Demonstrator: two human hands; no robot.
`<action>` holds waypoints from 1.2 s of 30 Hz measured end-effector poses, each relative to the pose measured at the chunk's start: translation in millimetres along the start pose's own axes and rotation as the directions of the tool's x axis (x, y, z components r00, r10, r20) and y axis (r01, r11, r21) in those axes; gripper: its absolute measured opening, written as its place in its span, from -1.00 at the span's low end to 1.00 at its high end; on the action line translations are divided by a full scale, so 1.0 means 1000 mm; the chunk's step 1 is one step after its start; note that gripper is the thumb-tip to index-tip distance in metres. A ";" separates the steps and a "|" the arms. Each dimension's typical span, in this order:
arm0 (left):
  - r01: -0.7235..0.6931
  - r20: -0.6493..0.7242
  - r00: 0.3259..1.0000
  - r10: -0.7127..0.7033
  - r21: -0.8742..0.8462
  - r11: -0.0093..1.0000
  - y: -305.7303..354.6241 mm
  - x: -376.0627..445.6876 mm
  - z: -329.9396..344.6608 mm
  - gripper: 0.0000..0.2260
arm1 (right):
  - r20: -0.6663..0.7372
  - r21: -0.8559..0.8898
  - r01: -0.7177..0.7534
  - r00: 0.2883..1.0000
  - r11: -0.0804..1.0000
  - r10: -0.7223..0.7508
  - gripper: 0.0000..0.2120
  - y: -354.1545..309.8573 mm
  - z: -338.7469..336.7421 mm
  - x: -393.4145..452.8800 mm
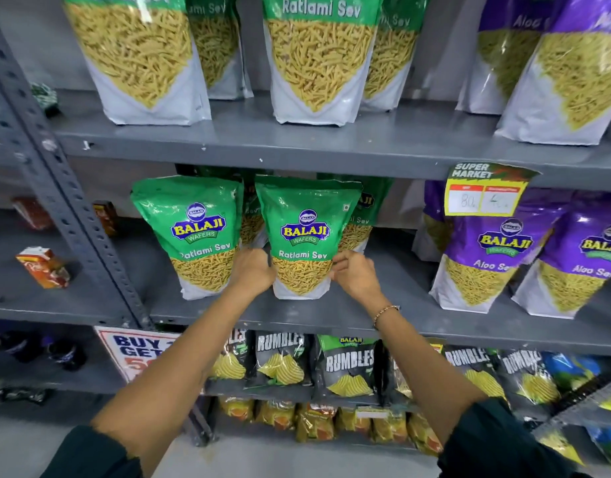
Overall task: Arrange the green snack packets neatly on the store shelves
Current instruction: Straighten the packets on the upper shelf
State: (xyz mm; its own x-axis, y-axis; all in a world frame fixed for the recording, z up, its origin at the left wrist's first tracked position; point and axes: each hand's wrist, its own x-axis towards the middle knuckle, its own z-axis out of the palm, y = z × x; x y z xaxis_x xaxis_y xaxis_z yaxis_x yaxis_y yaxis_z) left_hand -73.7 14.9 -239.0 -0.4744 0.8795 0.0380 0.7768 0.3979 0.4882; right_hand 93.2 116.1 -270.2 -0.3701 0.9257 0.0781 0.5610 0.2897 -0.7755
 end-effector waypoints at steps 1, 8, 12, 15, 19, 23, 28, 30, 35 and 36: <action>-0.034 0.027 0.999 0.035 -0.051 0.998 0.007 -0.008 -0.014 -0.77 | -0.011 -0.023 0.021 1.000 1.000 -0.021 -0.77 -0.010 -0.008 -0.007; -0.347 -0.118 0.938 0.327 -0.252 0.904 0.062 -0.039 -0.123 -0.96 | -0.186 0.008 0.286 0.942 0.958 -0.279 -0.91 -0.119 -0.091 -0.053; -0.447 -0.249 0.892 0.378 -0.352 0.823 0.093 -0.034 -0.179 -0.94 | -0.284 0.097 0.413 0.884 0.906 -0.372 -0.92 -0.176 -0.139 -0.055; -0.503 -0.366 0.855 0.367 -0.413 0.759 0.110 -0.019 -0.207 -0.85 | -0.300 0.155 0.445 0.872 0.882 -0.387 -0.90 -0.202 -0.165 -0.043; -0.482 -0.447 0.849 0.280 -0.441 0.757 0.116 0.008 -0.221 -0.71 | -0.338 0.119 0.458 0.853 0.881 -0.398 -0.85 -0.214 -0.180 -0.015; -0.383 -0.365 0.903 0.227 -0.441 0.812 0.113 0.038 -0.216 -0.59 | -0.360 0.105 0.367 0.880 0.924 -0.309 -0.73 -0.208 -0.176 0.023; -0.288 -0.199 0.955 0.220 -0.443 0.849 0.112 0.066 -0.202 -0.30 | -0.169 0.135 0.270 0.954 0.954 -0.246 -0.37 -0.200 -0.164 0.056; -0.298 -0.203 0.952 0.231 -0.419 0.858 0.113 0.076 -0.194 -0.39 | -0.135 0.217 0.285 0.956 0.934 -0.260 -0.35 -0.198 -0.161 0.066; -0.374 -0.357 0.908 0.221 -0.448 0.812 0.115 0.090 -0.185 -0.65 | -0.216 0.380 0.297 0.949 0.876 -0.228 -0.58 -0.193 -0.164 0.077; -0.382 -0.366 0.903 0.225 -0.444 0.811 0.118 0.092 -0.185 -0.61 | -0.235 0.400 0.304 0.946 0.864 -0.224 -0.62 -0.191 -0.168 0.077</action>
State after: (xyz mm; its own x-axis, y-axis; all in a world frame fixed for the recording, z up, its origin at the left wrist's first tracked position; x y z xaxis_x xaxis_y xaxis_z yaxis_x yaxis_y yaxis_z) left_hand -102.6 94.0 -16.8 -0.4053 0.7882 0.4631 0.6268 -0.1292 0.7684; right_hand 82.0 173.4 -11.0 -0.3013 0.8680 0.3947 0.0760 0.4345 -0.8975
